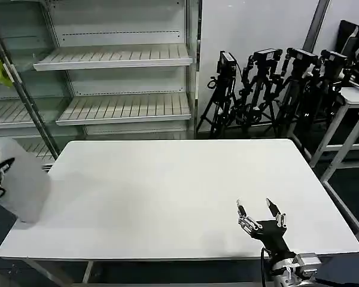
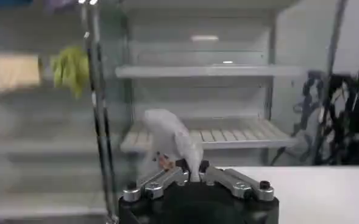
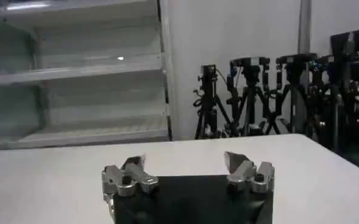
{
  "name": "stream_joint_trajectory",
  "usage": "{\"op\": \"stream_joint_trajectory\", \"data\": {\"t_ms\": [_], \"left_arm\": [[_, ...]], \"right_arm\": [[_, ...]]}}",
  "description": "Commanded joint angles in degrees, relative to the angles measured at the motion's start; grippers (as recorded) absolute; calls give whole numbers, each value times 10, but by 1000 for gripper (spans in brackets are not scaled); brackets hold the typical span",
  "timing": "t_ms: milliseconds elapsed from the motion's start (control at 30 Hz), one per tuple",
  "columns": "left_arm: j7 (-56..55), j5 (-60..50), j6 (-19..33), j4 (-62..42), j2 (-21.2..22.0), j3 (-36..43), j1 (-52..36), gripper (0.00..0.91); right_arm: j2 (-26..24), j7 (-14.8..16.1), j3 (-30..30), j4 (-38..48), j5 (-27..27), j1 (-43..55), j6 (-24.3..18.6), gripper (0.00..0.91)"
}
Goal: Fold and organize the clothes.
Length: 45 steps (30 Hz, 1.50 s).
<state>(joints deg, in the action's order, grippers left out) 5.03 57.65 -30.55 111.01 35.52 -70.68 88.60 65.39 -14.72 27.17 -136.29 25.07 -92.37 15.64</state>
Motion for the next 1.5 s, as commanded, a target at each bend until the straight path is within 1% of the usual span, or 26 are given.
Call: {"op": "stream_joint_trajectory", "data": {"t_ms": [33,67,100,133,167,200,233,333,367,400,433,467,533,667,833,867,933,1000,1033,1067,1133,1267,1400,1500], "left_arm": [[13,-438,114,74,38,319,16,71],[10,-482,121,63,63,383,2,71],[7,-501,122,48,81,402,-19,71],[3,-519,128,31,98,467,-59,71],[-2,-526,129,17,126,507,-78,71],[-6,-527,126,13,138,513,-102,71],[-13,-511,118,14,153,563,-129,71],[-38,-432,81,27,183,616,-209,71],[-53,-386,71,31,192,631,-233,71],[-65,-340,53,30,200,641,-259,71],[-81,-272,40,27,215,648,-284,71],[-96,-212,33,25,220,656,-300,71],[-130,-142,18,4,249,668,-340,71],[-179,-74,16,-53,300,695,-403,71],[-244,9,20,-105,361,720,-462,81],[-254,16,22,-109,369,723,-469,71],[-268,17,39,-134,395,733,-484,71],[-272,10,47,-153,410,737,-498,81],[-278,9,47,-164,417,736,-505,504],[-278,12,51,-171,422,736,-506,907],[-270,21,68,-173,433,731,-512,907],[-248,54,86,-157,436,714,-516,907],[-206,52,119,-121,424,708,-505,907],[-196,25,146,-90,416,700,-488,907]], "right_arm": [[1,1,-1,-14,-11,-10,-8,907],[2,2,2,-18,-15,-17,-10,907],[3,2,4,-18,-17,-20,-11,907],[5,1,7,-17,-20,-23,-11,907],[8,1,8,-19,-27,-27,-11,907],[9,1,9,-20,-29,-31,-12,907],[11,1,11,-21,-33,-38,-13,907],[17,1,12,-21,-46,-46,-14,907],[19,0,12,-21,-48,-49,-14,907],[21,0,13,-21,-49,-51,-14,907],[22,0,13,-20,-51,-53,-14,907],[23,0,13,-20,-53,-56,-15,907],[26,0,14,-18,-55,-60,-16,907],[31,0,16,-14,-58,-65,-16,907],[37,0,15,-14,-59,-67,-16,907],[38,-1,15,-14,-59,-66,-15,907],[39,0,14,-15,-59,-65,-15,907],[41,-1,14,-16,-57,-65,-15,907],[42,0,14,-18,-58,-65,-11,907],[42,0,15,-18,-58,-65,-10,907],[42,0,15,-19,-58,-66,-8,907],[42,4,20,-17,-59,-65,-10,907],[40,6,28,-18,-59,-59,-10,907],[40,5,28,-18,-59,-55,-10,907]]}}
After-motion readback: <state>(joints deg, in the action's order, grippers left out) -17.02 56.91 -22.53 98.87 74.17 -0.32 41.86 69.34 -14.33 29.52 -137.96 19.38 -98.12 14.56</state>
